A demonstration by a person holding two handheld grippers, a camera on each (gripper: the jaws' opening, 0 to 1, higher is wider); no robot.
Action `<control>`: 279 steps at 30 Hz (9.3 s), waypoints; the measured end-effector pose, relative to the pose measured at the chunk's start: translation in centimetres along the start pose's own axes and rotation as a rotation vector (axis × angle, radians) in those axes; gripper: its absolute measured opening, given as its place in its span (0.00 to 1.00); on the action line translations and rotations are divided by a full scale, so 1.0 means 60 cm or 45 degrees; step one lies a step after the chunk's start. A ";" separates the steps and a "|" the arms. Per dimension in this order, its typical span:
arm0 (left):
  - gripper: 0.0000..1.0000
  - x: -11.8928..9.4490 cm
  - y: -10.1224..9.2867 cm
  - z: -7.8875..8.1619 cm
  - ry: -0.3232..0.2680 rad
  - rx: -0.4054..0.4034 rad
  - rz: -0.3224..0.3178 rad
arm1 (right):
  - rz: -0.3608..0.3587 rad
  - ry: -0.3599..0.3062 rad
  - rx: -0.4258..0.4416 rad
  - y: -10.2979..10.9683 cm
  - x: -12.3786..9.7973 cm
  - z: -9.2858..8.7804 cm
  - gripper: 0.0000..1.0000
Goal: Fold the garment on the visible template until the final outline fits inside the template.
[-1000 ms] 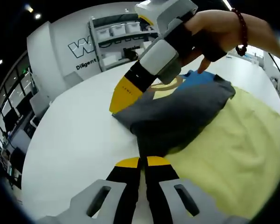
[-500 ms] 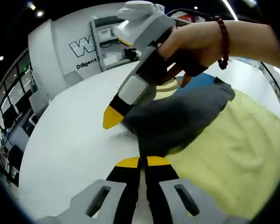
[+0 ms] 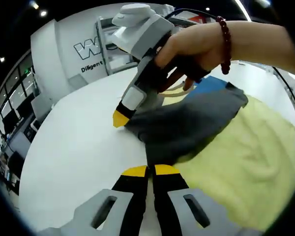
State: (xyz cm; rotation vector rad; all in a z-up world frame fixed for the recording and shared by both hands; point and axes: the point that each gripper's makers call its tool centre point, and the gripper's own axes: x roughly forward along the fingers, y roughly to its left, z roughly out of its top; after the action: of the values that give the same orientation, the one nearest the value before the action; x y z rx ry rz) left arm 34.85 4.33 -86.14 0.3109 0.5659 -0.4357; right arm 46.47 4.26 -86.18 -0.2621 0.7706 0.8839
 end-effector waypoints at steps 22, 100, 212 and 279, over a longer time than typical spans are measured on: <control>0.02 -0.009 -0.002 -0.006 -0.006 -0.041 0.023 | -0.128 -0.008 0.033 -0.027 0.006 0.002 0.00; 0.65 0.008 0.037 0.070 0.076 -0.050 -0.089 | -0.382 -0.182 0.262 -0.176 -0.171 -0.057 0.75; 0.03 0.274 0.019 0.192 0.129 0.055 -0.175 | -0.746 -0.054 0.565 -0.348 -0.344 -0.275 0.00; 0.81 0.097 0.019 0.158 0.129 -0.023 -0.168 | -0.627 -0.099 0.579 -0.227 -0.383 -0.273 0.59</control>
State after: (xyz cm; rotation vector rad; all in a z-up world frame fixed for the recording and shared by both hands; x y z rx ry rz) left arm 44.03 -0.23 -81.67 0.2800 0.6916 -0.5443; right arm 39.94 -26.20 -83.01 -0.0083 0.7682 0.2403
